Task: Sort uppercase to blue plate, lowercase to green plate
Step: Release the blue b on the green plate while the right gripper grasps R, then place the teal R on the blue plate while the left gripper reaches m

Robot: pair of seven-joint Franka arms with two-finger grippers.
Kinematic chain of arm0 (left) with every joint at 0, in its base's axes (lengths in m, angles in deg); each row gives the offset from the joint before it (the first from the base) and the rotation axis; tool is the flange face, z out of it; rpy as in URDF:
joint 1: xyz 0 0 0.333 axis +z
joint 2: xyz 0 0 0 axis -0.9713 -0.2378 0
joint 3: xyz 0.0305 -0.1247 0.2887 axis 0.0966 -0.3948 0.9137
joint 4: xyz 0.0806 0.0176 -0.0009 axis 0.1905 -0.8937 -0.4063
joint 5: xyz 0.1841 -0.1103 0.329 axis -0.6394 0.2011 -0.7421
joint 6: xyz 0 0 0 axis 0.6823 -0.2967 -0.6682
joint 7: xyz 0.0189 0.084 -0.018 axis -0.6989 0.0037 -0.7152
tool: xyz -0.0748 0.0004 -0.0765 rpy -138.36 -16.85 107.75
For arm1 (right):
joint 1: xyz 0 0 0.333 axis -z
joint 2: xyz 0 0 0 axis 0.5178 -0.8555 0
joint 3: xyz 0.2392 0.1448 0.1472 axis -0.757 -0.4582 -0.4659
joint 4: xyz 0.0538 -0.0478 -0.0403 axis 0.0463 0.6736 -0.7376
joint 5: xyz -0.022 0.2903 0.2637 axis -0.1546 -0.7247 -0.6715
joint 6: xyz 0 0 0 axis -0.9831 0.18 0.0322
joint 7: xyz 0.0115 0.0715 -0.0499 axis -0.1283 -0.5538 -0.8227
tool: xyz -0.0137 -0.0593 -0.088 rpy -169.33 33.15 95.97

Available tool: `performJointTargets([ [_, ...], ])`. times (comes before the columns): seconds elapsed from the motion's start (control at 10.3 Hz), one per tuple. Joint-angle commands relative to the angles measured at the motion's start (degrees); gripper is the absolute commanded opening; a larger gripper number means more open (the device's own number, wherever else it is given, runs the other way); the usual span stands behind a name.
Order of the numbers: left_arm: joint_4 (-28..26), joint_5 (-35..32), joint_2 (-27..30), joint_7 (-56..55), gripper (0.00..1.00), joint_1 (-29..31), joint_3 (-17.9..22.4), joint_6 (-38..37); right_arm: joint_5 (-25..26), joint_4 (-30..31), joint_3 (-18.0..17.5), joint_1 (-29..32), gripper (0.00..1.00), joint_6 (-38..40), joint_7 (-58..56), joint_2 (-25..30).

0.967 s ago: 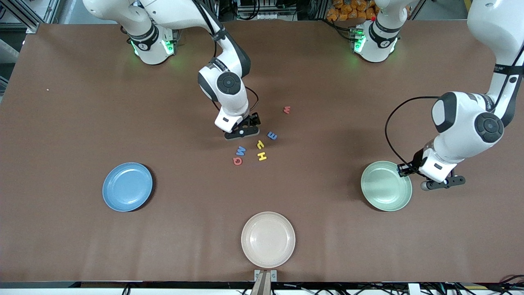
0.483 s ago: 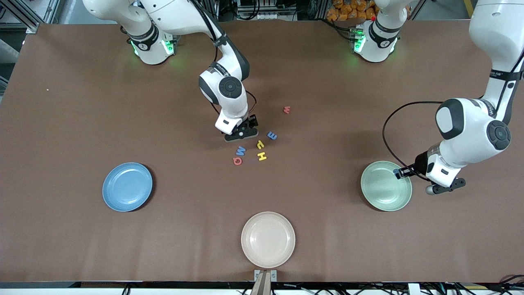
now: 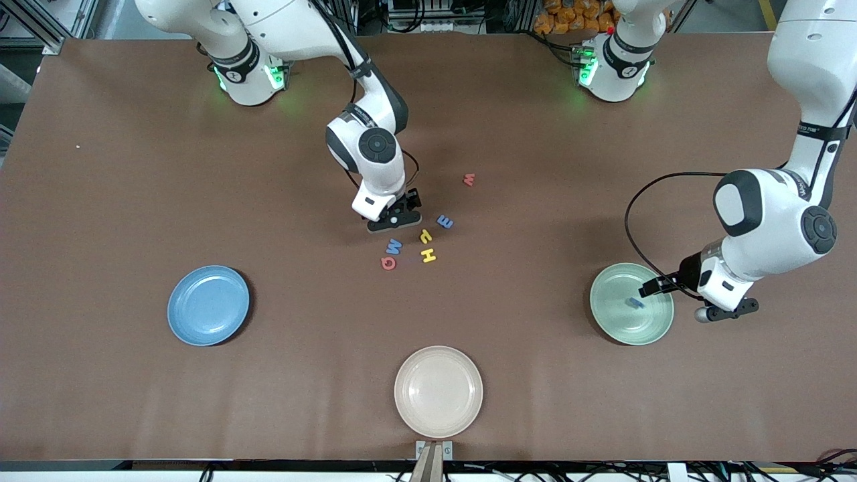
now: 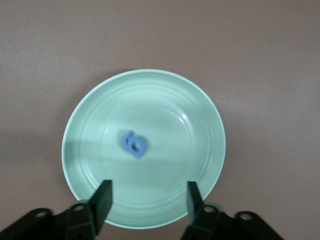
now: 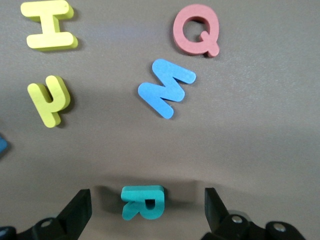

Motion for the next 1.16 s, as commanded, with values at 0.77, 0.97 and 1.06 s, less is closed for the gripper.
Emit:
performJointTargets([
  [0.77,0.9,1.0,11.1,0.9,1.0,-8.2,-0.5,-12.8,-0.1,1.9,0.2,-0.2,0.0,-2.3,1.2,-0.4],
  [0.97,0.7,1.0,12.6,1.4,1.0,-10.6,-0.6,-14.6,-0.1,1.9,0.2,0.1,0.0,-1.6,1.2,0.8],
  [1.06,0.5,1.0,12.7,1.3,1.0,-11.7,-0.7,-15.7,-0.1,2.0,0.3,0.8,0.0,-1.1,1.2,2.3],
])
